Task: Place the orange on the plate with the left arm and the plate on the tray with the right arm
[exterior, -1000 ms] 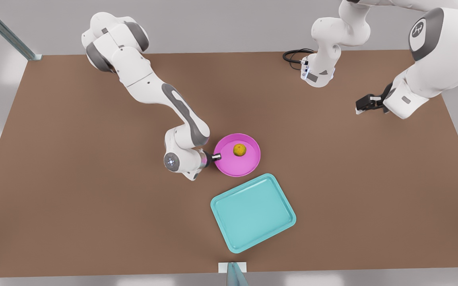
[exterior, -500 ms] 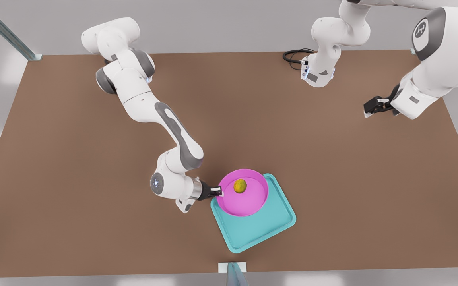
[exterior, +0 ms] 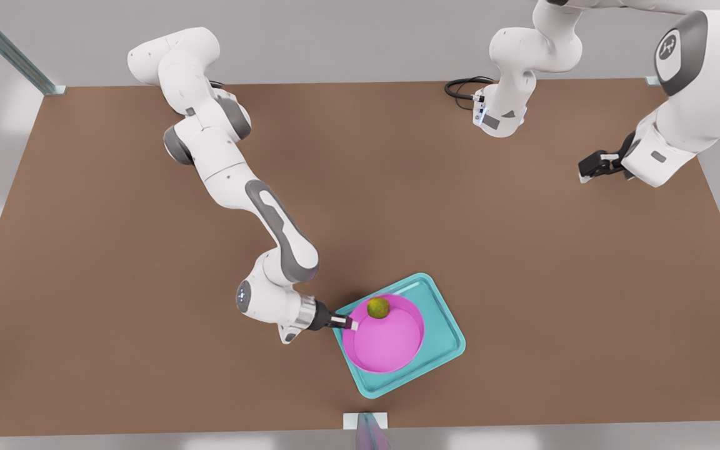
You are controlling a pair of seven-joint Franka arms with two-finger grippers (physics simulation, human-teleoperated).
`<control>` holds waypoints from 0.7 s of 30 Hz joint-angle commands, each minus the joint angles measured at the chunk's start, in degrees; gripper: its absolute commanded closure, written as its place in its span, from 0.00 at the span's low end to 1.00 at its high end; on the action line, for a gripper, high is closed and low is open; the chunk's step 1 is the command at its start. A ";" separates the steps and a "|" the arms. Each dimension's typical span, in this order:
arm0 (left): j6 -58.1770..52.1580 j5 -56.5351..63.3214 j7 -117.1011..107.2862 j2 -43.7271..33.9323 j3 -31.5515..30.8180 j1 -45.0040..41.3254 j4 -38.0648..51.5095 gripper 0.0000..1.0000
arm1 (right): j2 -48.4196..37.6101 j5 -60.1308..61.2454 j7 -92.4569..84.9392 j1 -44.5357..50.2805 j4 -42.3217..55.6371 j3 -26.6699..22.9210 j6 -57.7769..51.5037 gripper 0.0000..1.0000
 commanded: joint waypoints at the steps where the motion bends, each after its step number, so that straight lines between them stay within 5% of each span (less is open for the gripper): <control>1: -1.57 -0.33 -0.06 -0.03 -0.22 -0.30 0.14 0.00 | -0.25 0.70 3.62 0.11 -0.27 0.19 1.80 0.00; 9: -1.31 -0.33 0.21 0.41 -0.04 -0.30 0.31 0.00 | -7.45 -2.29 3.45 -0.77 -6.59 0.98 -0.83 0.00; 11: -1.22 -0.33 0.12 0.41 -0.04 -0.30 0.31 0.00 | -21.95 -12.56 3.53 -6.57 -22.32 0.63 -15.22 0.00; 14: -1.13 -0.33 0.12 0.50 -0.04 -0.30 0.31 0.00 | -34.26 -36.02 -0.07 -9.64 -22.41 -3.59 -43.36 0.00; 16: -1.13 -0.33 0.12 0.58 -0.04 -0.30 0.31 0.00 | -42.00 -48.60 -10.34 -10.53 -22.68 -4.30 -48.73 0.00; 21: -1.04 -0.33 0.12 0.50 -0.04 -0.30 0.31 0.00 | -58.69 -51.25 -15.10 -14.57 -26.28 -4.30 -54.80 0.00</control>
